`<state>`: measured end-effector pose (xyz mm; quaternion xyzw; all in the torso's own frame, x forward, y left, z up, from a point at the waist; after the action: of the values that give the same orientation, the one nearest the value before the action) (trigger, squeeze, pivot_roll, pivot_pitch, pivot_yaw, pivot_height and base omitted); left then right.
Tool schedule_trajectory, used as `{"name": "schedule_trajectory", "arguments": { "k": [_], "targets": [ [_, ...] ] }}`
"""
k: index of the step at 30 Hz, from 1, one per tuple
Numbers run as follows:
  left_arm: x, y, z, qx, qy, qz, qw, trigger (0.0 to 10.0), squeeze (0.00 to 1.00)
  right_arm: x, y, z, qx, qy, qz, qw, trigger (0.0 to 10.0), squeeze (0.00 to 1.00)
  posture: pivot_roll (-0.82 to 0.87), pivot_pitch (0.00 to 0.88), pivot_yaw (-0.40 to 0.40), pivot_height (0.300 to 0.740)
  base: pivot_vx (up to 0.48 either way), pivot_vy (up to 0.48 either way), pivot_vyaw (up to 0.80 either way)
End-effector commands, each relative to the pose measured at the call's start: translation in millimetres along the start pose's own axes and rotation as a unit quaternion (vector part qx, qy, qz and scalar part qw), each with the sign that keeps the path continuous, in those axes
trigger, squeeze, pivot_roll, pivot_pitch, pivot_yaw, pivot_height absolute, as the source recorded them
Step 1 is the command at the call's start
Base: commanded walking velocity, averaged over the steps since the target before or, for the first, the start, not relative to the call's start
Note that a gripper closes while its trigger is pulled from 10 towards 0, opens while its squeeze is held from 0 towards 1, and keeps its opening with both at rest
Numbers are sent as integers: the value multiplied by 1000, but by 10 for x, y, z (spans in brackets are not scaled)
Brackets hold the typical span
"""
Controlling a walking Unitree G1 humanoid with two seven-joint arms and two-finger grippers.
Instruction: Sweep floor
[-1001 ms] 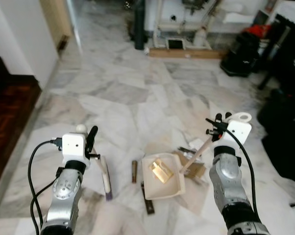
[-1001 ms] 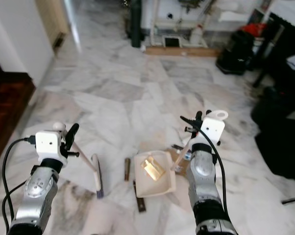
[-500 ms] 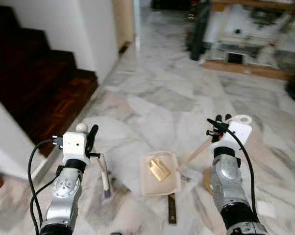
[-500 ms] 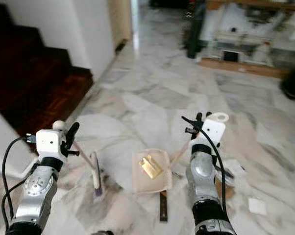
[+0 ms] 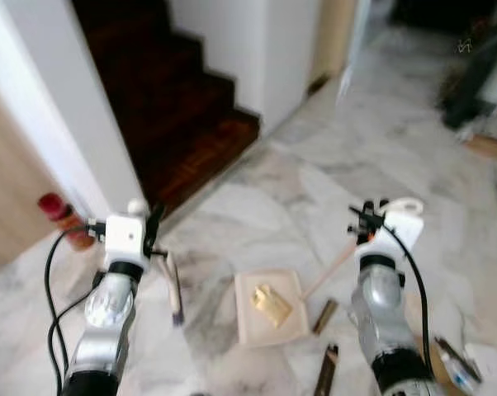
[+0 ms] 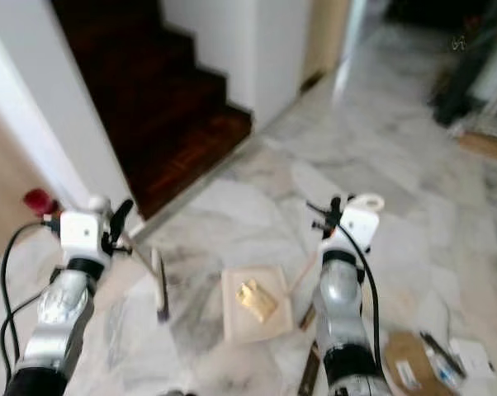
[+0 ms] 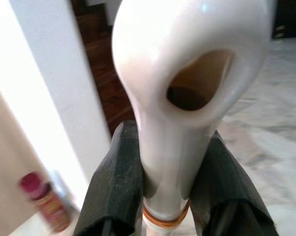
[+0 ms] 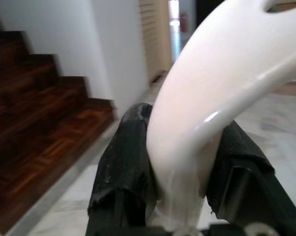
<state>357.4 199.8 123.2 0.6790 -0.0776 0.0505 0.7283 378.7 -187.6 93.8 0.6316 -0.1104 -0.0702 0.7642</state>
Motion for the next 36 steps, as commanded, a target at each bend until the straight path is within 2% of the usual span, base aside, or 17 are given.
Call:
{"name": "schedule_trajectory", "arguments": {
  "k": [1, 14, 36],
  "targets": [
    [52, 150, 44, 0, -6, 32, 999, 10000, 0, 37, 131, 106, 8, -14, 25, 1000, 10000, 0, 38, 0, -17, 740, 0, 0, 800],
    [20, 110, 89, -7, 1, 31, 999, 10000, 0, 85, 176, 120, 5, -3, 29, 1000, 10000, 0, 37, 6, -37, 740, 0, 0, 800],
    [-47, 54, 58, -7, 9, 19, 1000, 10000, 0, 102, 159, 45, 9, 19, 20, 1000, 10000, 0, 39, 36, -51, 740, 0, 0, 749]
  ]
}}
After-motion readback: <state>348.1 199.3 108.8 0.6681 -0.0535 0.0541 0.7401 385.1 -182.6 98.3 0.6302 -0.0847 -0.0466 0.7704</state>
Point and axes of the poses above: a point about 5 cm out from each wrist's last joint towards the gripper, its own x axis pointing out of the wrist towards the gripper, its own y axis along the axis of the wrist's last joint, z = x × y, the point moved 6 cm from there along x, pointing out of the wrist towards the gripper, and after that the axes turned 15 degrees about -x, right-handed, at the moved point
